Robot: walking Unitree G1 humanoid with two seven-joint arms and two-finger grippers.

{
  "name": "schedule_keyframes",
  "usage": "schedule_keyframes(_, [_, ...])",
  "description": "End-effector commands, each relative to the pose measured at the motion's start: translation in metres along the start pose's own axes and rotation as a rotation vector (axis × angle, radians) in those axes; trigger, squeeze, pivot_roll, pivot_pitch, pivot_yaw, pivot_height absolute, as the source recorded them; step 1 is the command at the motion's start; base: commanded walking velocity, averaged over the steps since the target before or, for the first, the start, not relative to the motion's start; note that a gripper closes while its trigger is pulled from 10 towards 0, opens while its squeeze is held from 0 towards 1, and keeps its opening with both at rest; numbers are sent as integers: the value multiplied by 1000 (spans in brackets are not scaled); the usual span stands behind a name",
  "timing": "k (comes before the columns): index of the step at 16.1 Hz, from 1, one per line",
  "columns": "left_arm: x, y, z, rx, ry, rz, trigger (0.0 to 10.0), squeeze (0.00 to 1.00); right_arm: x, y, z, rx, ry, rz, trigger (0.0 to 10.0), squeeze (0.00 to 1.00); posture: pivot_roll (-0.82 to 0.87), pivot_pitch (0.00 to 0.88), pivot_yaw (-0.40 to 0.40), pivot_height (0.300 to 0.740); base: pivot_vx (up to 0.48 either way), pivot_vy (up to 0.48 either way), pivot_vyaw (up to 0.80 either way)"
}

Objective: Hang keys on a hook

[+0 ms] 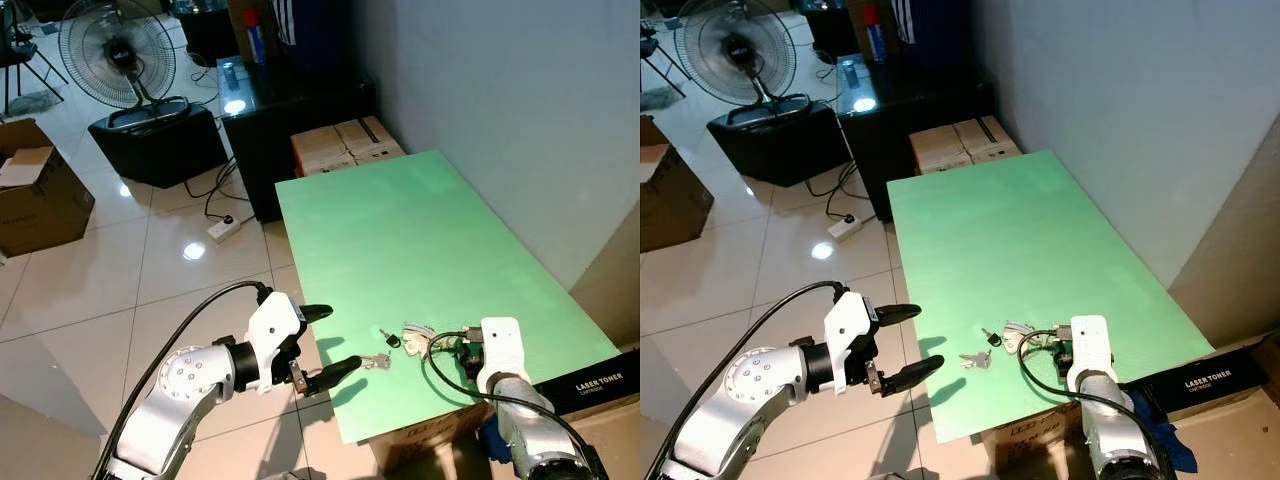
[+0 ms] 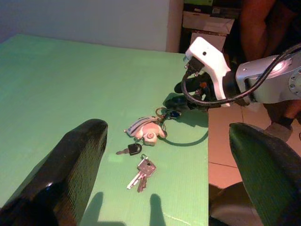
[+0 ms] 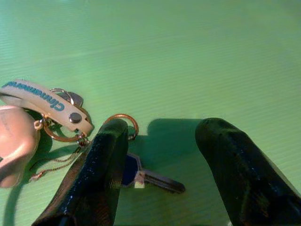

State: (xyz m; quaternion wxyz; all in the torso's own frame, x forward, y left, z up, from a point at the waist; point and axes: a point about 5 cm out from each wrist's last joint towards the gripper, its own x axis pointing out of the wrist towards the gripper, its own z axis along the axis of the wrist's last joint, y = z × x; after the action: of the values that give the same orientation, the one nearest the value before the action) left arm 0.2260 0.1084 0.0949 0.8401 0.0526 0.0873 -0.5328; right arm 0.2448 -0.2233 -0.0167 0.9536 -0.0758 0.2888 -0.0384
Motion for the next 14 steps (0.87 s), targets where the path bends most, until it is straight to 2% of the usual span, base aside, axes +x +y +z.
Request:
schedule_keyframes(1, [-1, 4, 0, 13, 15, 7, 10000, 0, 2, 3, 7, 30, -27, 19, 10000, 0, -29, 0, 143, 740, 0, 0, 0])
schedule_keyframes(2, [-2, 4, 0, 14, 14, 8, 10000, 0, 4, 7, 12, 63, -39, 38, 10000, 0, -30, 0, 148, 740, 0, 0, 0])
schedule_keyframes(5, [-2, 4, 0, 13, 14, 3, 10000, 0, 7, 11, 17, 64, -33, 48, 10000, 0, -30, 0, 150, 740, 0, 0, 0])
schedule_keyframes(7, [-1, 4, 0, 15, 13, 2, 10000, 0, 11, 25, 16, 2, 68, 97, 10000, 0, -23, 4, 134, 740, 0, 0, 0])
schedule_keyframes(12, [-2, 1, 0, 12, 9, 12, 10000, 0, 13, 36, 16, 65, 145, 103, 10000, 0, -14, 0, 128, 740, 0, 0, 0])
schedule_keyframes(14, [-2, 1, 0, 12, 8, 11, 10000, 0, 12, 36, 14, 61, 174, 86, 10000, 0, -14, 0, 129, 740, 0, 0, 0])
